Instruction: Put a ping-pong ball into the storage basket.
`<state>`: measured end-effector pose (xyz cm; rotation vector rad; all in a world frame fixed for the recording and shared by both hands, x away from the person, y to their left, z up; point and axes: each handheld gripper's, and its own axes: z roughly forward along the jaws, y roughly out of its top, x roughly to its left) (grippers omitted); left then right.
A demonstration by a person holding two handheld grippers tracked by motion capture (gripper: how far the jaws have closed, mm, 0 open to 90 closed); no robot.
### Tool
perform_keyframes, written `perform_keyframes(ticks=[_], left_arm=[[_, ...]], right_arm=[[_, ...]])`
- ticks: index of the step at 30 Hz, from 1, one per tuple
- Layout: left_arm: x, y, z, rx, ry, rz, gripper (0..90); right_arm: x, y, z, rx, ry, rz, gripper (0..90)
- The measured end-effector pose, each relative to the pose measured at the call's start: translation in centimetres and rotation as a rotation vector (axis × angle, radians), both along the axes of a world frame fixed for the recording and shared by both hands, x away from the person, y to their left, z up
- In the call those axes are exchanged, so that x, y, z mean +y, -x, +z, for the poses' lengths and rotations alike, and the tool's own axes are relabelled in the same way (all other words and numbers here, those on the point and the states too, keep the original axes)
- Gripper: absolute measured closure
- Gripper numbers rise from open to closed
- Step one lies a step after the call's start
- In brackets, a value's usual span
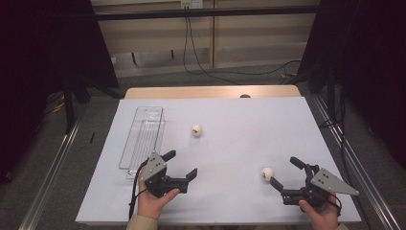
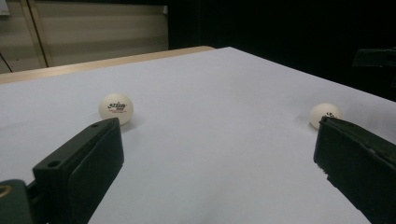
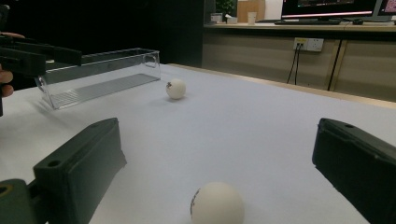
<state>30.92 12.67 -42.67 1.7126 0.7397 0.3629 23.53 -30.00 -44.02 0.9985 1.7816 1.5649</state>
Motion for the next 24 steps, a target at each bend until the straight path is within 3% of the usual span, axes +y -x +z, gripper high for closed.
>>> perform_keyframes(ticks=[24], left_arm=[[-2.8, -0.3, -0.5, 0.021, -0.043, -0.065, 1.8]], right_arm=[[0.1, -0.1, 0.0, 0.000, 0.004, -0.001, 1.2]])
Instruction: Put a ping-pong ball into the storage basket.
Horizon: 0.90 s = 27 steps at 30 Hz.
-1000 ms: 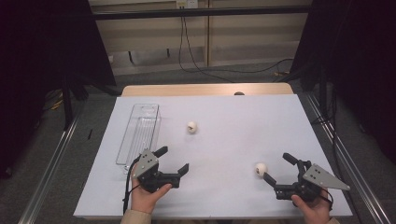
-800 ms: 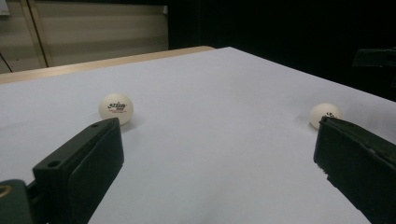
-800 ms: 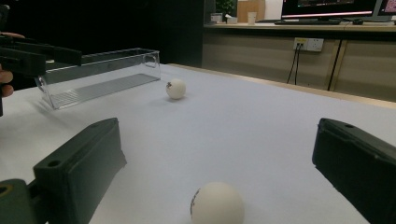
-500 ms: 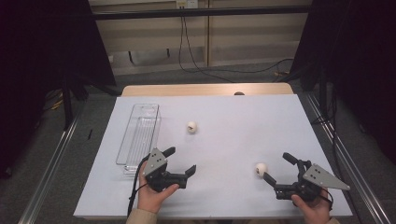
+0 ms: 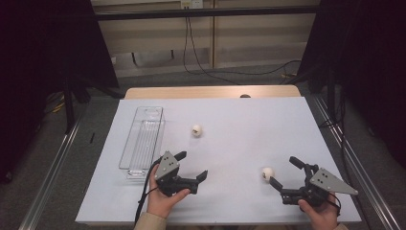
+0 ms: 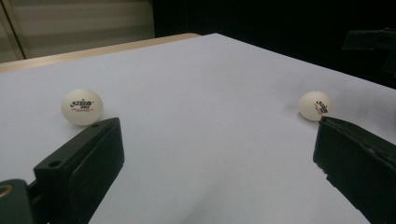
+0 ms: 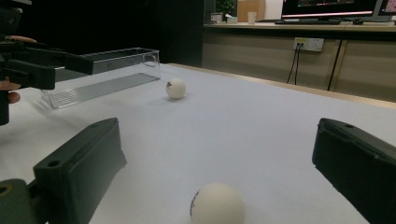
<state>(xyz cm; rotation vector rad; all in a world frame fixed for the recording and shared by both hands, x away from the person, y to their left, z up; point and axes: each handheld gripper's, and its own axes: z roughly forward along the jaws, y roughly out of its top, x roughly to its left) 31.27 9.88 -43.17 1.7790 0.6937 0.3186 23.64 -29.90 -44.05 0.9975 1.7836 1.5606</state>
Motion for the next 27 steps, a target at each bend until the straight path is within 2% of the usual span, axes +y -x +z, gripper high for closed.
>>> perform_keyframes(ticks=[10, 14, 15, 27], left_arm=[[-0.6, -0.1, -0.1, 0.013, -0.007, -0.004, 1.9], [-1.0, -0.2, -0.3, 0.019, -0.018, -0.016, 2.0], [-1.1, -0.2, -0.3, 0.017, -0.034, -0.013, 2.0], [-1.9, -0.2, -0.3, 0.019, -0.040, -0.033, 2.1]], right_arm=[[0.1, -0.1, 0.0, 0.001, -0.003, 0.003, 1.3], [0.1, -0.1, 0.0, -0.001, -0.003, 0.002, 1.2], [0.1, -0.1, 0.0, 0.002, -0.005, 0.001, 1.3], [0.1, -0.2, 0.0, 0.003, -0.013, 0.006, 1.3]])
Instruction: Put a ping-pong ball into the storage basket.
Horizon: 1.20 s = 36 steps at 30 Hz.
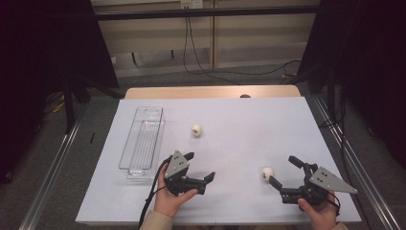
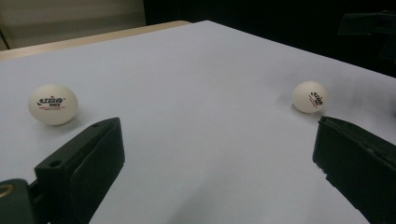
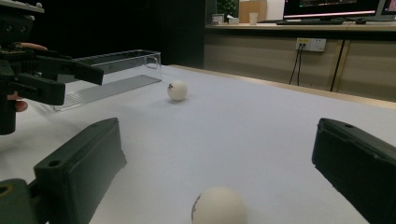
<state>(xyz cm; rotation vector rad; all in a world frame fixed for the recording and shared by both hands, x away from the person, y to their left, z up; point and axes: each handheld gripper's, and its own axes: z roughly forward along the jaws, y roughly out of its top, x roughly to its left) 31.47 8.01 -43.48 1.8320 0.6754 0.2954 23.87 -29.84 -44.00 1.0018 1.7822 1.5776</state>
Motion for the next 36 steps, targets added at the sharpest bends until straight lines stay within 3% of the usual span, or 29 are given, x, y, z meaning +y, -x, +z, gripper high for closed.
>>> perform_keyframes(ticks=[36], left_arm=[[-2.3, -0.1, -0.3, 0.021, -0.033, -0.043, 2.2]], right_arm=[[0.2, -0.4, 0.0, 0.003, 0.004, -0.003, 1.3]])
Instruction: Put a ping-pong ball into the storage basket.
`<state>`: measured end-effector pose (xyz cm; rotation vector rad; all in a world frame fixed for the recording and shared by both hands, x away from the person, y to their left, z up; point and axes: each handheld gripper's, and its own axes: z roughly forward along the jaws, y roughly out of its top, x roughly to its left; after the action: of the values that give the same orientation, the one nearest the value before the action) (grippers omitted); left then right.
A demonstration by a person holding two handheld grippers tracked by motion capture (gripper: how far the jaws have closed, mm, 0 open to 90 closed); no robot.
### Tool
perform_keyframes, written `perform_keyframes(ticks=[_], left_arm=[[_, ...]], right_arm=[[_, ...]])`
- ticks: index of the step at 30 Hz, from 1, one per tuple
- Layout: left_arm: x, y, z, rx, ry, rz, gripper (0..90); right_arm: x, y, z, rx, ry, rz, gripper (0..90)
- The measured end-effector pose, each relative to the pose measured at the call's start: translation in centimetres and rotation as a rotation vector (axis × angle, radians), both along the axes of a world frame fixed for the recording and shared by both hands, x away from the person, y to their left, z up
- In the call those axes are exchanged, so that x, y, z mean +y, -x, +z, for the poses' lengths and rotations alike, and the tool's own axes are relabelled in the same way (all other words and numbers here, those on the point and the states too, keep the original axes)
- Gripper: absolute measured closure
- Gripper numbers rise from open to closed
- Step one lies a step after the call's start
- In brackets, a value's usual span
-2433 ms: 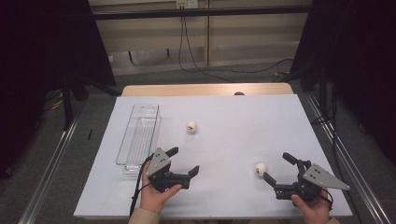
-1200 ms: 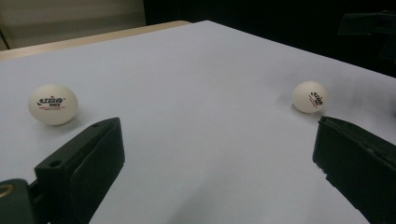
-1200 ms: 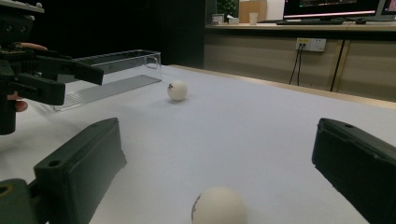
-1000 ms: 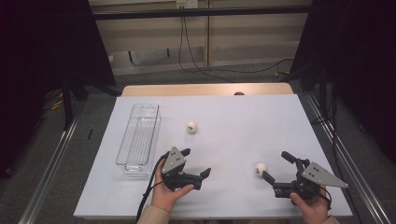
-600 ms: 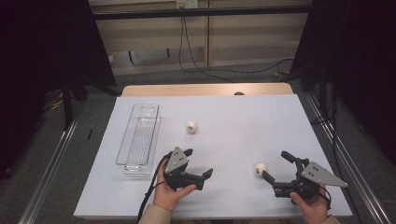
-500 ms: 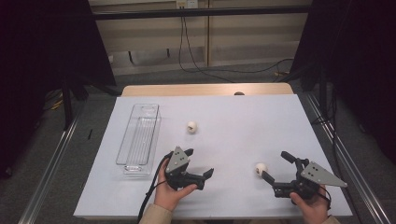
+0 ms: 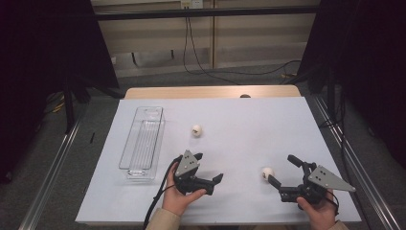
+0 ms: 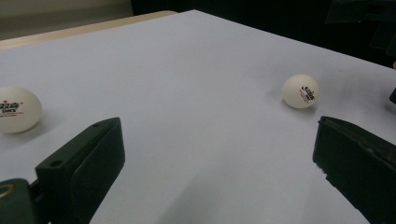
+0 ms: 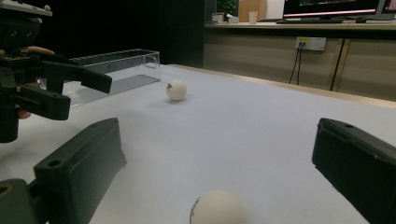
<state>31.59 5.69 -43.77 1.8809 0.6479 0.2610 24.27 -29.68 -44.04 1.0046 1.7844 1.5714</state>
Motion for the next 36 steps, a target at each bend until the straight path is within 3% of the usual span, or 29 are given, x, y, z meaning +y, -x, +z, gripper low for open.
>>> perform_keyframes(ticks=[36], left_arm=[[-2.6, -0.2, -0.3, 0.022, -0.016, -0.049, 2.6]], right_arm=[[0.1, 0.0, 0.0, -0.006, 0.010, 0.005, 1.3]])
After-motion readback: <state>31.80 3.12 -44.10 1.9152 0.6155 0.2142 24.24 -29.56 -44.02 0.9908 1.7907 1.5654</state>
